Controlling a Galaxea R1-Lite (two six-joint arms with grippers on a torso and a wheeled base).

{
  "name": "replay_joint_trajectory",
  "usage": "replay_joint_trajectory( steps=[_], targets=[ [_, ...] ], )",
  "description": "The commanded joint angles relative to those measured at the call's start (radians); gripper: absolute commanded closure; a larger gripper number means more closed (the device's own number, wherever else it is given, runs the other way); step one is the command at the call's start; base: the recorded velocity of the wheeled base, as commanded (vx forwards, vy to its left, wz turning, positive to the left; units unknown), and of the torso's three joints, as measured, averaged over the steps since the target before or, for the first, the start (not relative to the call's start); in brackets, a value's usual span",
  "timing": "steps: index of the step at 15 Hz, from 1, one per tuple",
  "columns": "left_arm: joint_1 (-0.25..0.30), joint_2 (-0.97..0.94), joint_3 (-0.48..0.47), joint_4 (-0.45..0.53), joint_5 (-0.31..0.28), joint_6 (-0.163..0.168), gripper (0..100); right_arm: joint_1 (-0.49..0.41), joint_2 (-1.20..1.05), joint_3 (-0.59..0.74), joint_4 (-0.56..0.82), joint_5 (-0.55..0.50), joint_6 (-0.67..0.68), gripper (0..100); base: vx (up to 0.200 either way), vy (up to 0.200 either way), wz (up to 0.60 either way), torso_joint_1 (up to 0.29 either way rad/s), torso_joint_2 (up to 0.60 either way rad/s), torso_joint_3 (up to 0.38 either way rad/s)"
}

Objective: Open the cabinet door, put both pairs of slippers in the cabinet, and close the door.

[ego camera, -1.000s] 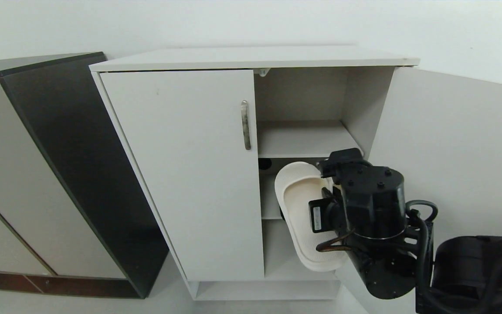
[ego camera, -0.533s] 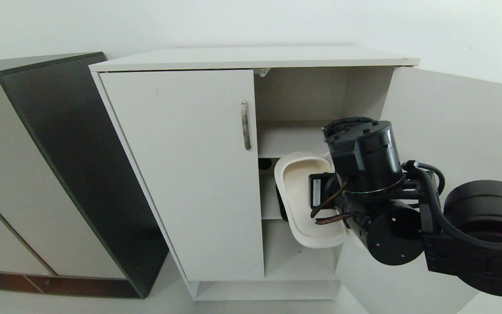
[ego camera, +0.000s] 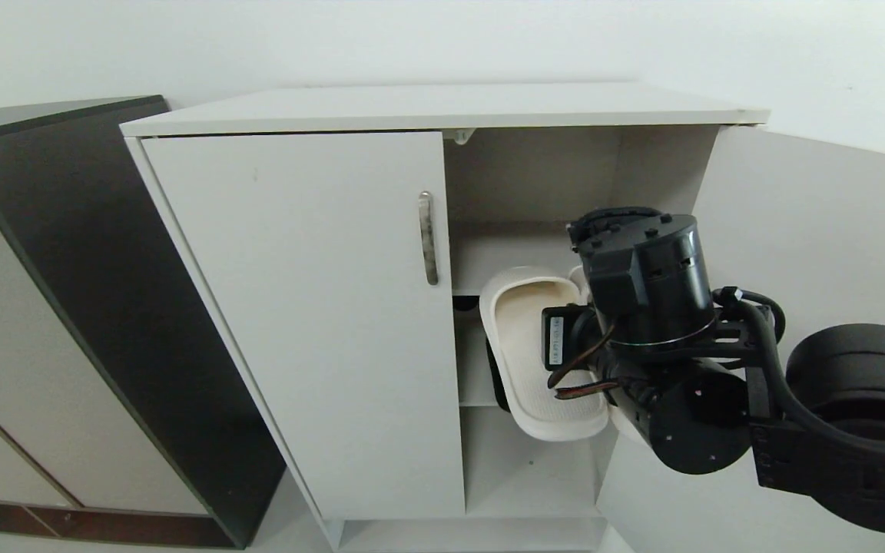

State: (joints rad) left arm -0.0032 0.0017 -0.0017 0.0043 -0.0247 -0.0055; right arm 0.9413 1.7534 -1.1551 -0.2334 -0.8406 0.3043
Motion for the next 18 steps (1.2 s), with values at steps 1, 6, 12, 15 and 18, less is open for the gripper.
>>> replay_joint_trajectory(
  steps=[1, 6, 12, 15, 18],
  targets=[
    [0.000, 0.001, 0.000, 0.000, 0.000, -0.001, 100, 0.001, 0.003, 0.006, -0.003, -0.002, 0.001, 100, 0.200, 0.000, 0.00, 0.012, 0.00, -0.002],
    [0.000, 0.001, 0.000, 0.000, 0.000, -0.001, 100, -0.002, 0.028, 0.041, -0.073, -0.002, -0.007, 100, 0.200, 0.000, 0.00, 0.002, 0.00, 0.000],
    [0.000, 0.001, 0.000, 0.000, 0.000, -0.001, 100, -0.085, 0.127, 0.000, -0.241, 0.069, -0.109, 100, 0.000, 0.000, 0.00, 0.000, 0.00, 0.000],
    [0.000, 0.001, 0.000, 0.000, 0.000, -0.001, 100, -0.127, 0.169, -0.044, -0.242, 0.101, -0.131, 100, 0.000, 0.000, 0.00, 0.000, 0.00, 0.000],
    [0.000, 0.001, 0.000, 0.000, 0.000, -0.001, 100, -0.145, 0.199, -0.123, -0.230, 0.098, -0.148, 100, 0.000, 0.000, 0.00, 0.000, 0.00, 0.000]
  ],
)
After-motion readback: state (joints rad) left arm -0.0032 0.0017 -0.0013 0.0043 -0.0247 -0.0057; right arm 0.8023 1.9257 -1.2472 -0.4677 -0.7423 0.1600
